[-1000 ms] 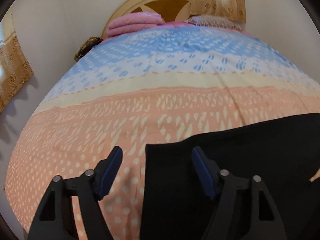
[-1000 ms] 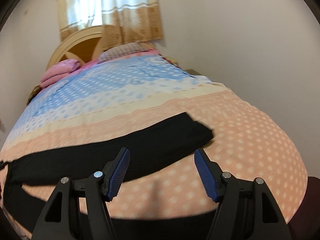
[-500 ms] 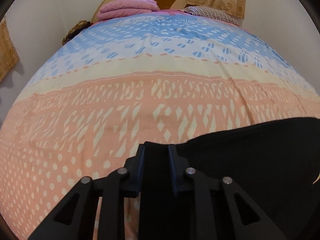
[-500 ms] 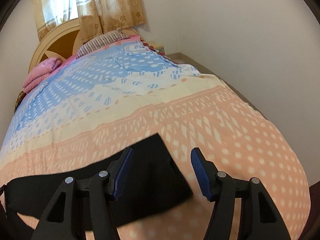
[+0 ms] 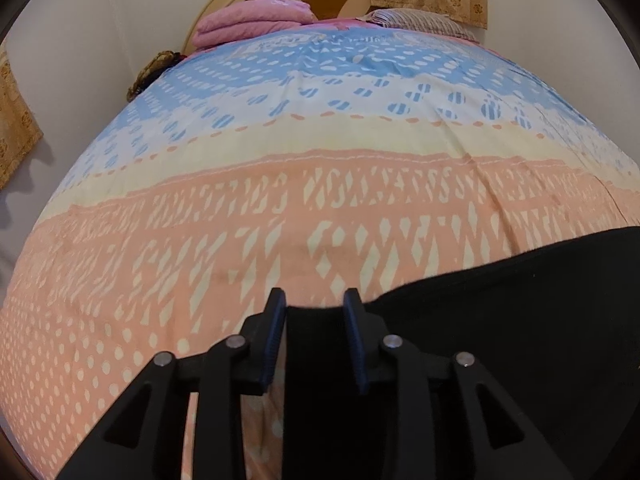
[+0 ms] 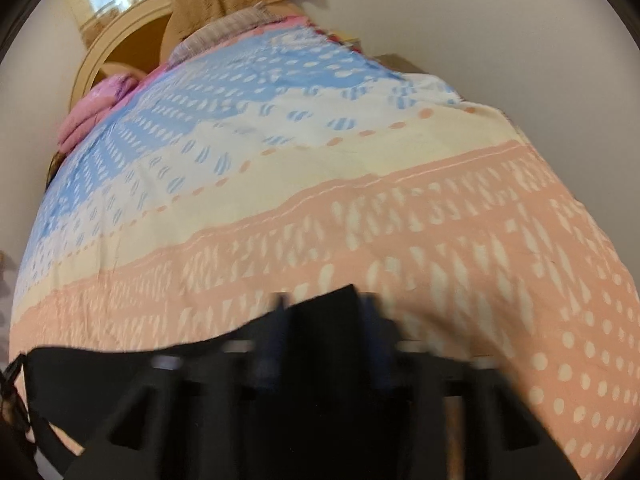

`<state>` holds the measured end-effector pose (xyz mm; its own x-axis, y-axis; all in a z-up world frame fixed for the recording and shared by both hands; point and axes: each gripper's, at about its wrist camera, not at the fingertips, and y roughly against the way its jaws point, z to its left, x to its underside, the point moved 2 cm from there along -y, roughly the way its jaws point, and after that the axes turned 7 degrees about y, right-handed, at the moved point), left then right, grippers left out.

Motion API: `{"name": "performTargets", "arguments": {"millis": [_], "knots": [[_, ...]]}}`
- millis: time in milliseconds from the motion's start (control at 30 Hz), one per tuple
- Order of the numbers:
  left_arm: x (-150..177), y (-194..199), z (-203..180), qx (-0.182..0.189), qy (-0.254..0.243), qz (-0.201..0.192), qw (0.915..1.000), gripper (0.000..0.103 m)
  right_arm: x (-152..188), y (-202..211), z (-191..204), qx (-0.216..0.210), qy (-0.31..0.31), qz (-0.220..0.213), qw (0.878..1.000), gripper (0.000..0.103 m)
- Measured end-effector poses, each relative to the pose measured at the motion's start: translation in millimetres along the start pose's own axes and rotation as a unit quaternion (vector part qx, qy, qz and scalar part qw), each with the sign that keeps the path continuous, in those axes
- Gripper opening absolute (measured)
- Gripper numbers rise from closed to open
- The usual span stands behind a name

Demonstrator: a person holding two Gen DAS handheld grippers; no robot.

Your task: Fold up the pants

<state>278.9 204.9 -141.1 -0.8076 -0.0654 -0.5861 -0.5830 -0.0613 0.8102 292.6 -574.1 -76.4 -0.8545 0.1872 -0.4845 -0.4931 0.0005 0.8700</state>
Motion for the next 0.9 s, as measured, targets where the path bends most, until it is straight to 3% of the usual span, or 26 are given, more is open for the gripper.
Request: {"name": "performTargets", "arguments": {"millis": [67, 133, 233, 433, 600, 633, 667, 733, 800, 900], "knots": [[-0.5, -1.0, -4.7, -0.009, -0.021, 0.001, 0.9997, 0.019, 1.5, 1.7, 4.2, -0.002, 0.01, 0.001, 1.0, 0.004], [-3.6, 2.5, -5.0, -0.015, -0.026, -0.011, 0.9995, 0.011, 1.9, 7.7, 6.5, 0.004, 0.014, -0.012, 1.0, 0.004], [-7.9, 15.6, 5.3, 0.016, 0.0, -0.036, 0.9992, 0.003, 3.2, 28.8, 10.3, 0.008, 0.017, -0.047, 0.999, 0.004], [-9.2, 46.2, 17.2, 0.074, 0.014, -0.07, 0.9947, 0.003, 11.1, 85.2, 19.5, 0.0, 0.038, -0.123, 0.992, 0.004], [-8.8, 44.5, 7.1, 0.066, -0.002, -0.072, 0.9952, 0.004, 18.4, 87.7, 21.9, 0.025, 0.049, -0.109, 0.993, 0.004], [-7.8, 41.4, 6.0, 0.054, -0.002, -0.07, 0.9961, 0.018, 19.4, 87.0, 21.0, 0.026, 0.047, -0.108, 0.993, 0.004], [-7.7, 34.7, 6.0, 0.034, 0.002, -0.063, 0.9974, 0.055, 19.9, 86.2, 21.4, 0.027, 0.048, -0.108, 0.993, 0.004], [-2.0, 29.4, 7.4, 0.01, 0.01, -0.067, 0.9977, 0.093, 20.8, 83.7, 22.2, 0.03, 0.05, -0.107, 0.993, 0.004], [3.4, 27.8, 7.9, 0.023, 0.009, -0.073, 0.997, 0.093, 19.4, 79.0, 22.4, 0.034, 0.053, -0.103, 0.993, 0.004], [5.3, 11.9, 4.5, 0.026, -0.004, -0.05, 0.9984, 0.088, 18.2, 72.2, 22.0, 0.037, 0.053, -0.1, 0.993, 0.004]]}}
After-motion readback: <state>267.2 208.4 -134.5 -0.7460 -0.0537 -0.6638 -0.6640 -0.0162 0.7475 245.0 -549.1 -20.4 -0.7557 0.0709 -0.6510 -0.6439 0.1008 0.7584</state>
